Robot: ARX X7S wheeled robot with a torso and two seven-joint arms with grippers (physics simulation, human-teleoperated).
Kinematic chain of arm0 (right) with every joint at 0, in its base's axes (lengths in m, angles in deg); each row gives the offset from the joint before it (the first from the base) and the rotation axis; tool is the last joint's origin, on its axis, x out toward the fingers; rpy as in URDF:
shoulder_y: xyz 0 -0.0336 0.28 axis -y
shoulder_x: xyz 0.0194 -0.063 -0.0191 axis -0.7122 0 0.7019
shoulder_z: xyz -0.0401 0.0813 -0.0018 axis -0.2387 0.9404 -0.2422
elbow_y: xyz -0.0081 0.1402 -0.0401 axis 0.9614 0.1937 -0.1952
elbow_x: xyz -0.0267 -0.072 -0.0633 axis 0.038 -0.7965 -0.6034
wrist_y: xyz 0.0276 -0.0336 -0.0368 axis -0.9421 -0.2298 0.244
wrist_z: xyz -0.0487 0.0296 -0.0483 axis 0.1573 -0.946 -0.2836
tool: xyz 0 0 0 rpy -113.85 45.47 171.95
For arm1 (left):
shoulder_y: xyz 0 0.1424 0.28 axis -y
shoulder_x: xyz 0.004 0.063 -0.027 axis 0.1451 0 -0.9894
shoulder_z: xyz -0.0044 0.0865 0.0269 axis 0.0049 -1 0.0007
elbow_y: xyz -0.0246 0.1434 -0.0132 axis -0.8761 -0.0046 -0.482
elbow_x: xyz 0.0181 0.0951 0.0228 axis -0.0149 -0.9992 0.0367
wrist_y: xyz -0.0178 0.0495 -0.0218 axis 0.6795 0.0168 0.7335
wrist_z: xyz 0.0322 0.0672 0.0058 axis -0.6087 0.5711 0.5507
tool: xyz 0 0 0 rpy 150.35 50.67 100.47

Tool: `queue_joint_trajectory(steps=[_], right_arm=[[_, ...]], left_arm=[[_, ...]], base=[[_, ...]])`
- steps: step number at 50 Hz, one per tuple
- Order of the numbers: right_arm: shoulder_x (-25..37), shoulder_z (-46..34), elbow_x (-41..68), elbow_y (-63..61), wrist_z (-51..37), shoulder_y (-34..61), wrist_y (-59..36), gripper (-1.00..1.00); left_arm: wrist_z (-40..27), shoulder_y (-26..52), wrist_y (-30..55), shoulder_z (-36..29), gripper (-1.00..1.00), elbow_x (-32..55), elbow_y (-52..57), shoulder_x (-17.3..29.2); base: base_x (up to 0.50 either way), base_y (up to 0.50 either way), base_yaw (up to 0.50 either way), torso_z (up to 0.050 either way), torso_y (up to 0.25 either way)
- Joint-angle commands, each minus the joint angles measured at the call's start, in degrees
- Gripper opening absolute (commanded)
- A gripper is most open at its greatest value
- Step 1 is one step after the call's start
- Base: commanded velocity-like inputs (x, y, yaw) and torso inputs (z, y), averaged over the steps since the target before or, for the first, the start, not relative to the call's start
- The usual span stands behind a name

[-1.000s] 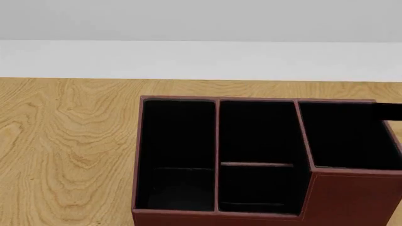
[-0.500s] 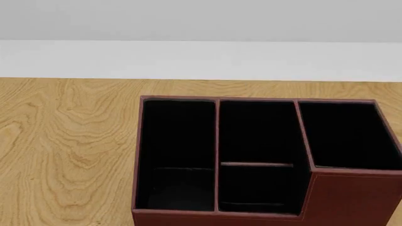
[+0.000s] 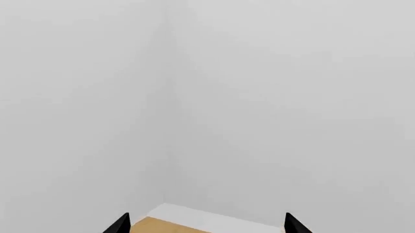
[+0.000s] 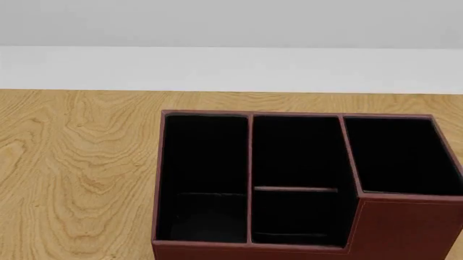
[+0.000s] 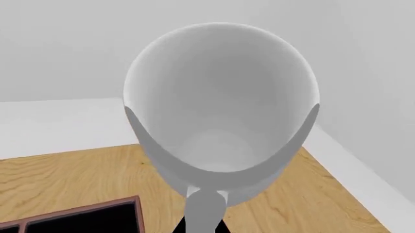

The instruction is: Pick up the white mug and place it to the right of the caddy.

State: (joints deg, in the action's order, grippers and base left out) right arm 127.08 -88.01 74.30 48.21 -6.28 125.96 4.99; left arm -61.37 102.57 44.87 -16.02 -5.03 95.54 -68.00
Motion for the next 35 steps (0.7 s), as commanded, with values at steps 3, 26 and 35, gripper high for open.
queue_joint_trajectory(steps=[3,26,35], right_arm=[[-4.28,-5.15,-9.74,10.71,9.4,1.98,4.96,-1.0],[-9.09,-9.61,-17.58,27.24,19.12,2.11,13.59,-1.0],[-8.46,-9.04,-17.21,27.08,18.32,0.78,14.07,-1.0]], left_arm=[[-0.18,0.75,1.01,-0.71,1.0,0.6,0.27,-0.53],[-1.83,2.61,1.55,-3.04,1.0,-2.03,-2.47,-1.09],[-2.08,2.37,1.97,-3.43,1.0,-2.09,-2.07,-1.22]], base=[[0.0,0.0,0.0,0.0,0.0],[0.0,0.0,0.0,0.0,0.001],[0.0,0.0,0.0,0.0,0.0]])
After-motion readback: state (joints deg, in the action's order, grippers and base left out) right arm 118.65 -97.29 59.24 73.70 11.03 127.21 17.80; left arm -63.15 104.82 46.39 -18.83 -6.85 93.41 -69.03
